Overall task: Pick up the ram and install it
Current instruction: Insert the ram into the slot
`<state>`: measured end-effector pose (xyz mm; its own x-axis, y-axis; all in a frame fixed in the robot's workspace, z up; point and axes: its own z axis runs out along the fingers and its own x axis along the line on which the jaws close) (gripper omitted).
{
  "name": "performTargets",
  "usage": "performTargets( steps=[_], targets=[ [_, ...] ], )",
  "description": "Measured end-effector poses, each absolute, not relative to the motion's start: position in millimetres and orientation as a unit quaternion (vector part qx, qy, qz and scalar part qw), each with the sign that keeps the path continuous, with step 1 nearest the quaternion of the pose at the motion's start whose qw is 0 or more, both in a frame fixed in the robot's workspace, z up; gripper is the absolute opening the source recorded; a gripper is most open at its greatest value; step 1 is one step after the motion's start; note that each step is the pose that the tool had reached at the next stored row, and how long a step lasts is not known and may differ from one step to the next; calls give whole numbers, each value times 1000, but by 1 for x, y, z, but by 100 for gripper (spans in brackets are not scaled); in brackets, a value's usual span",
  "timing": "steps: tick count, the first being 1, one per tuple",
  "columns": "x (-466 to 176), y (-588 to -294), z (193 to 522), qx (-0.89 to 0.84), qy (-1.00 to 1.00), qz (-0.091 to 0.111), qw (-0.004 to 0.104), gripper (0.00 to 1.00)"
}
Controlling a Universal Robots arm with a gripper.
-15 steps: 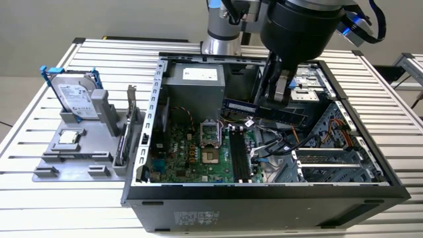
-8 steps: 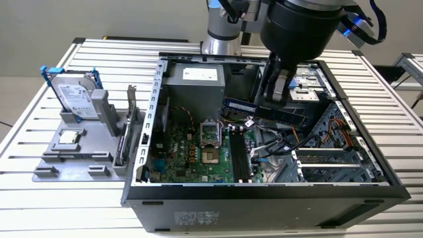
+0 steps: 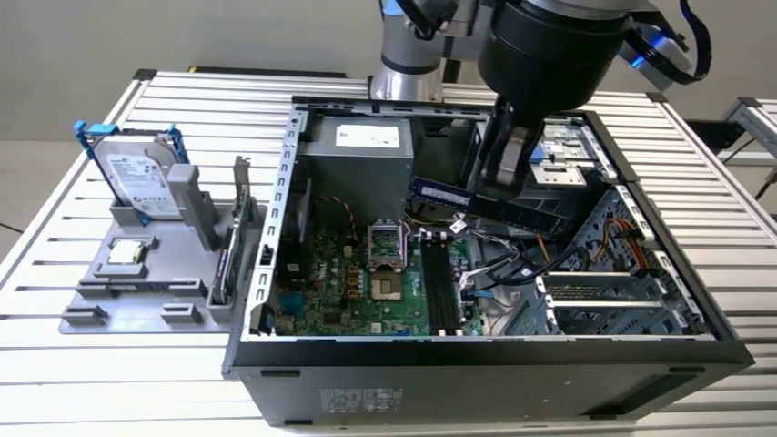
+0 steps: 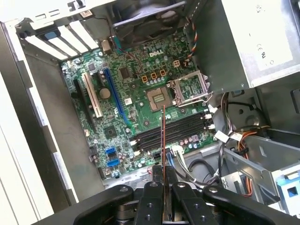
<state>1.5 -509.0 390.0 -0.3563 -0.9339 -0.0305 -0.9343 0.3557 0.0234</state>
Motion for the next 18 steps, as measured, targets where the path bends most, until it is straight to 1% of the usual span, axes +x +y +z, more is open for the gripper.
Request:
performTargets(
  steps=[18],
  targets=[
    [1,-509,390,-528,849,18,7,0]
  ],
)
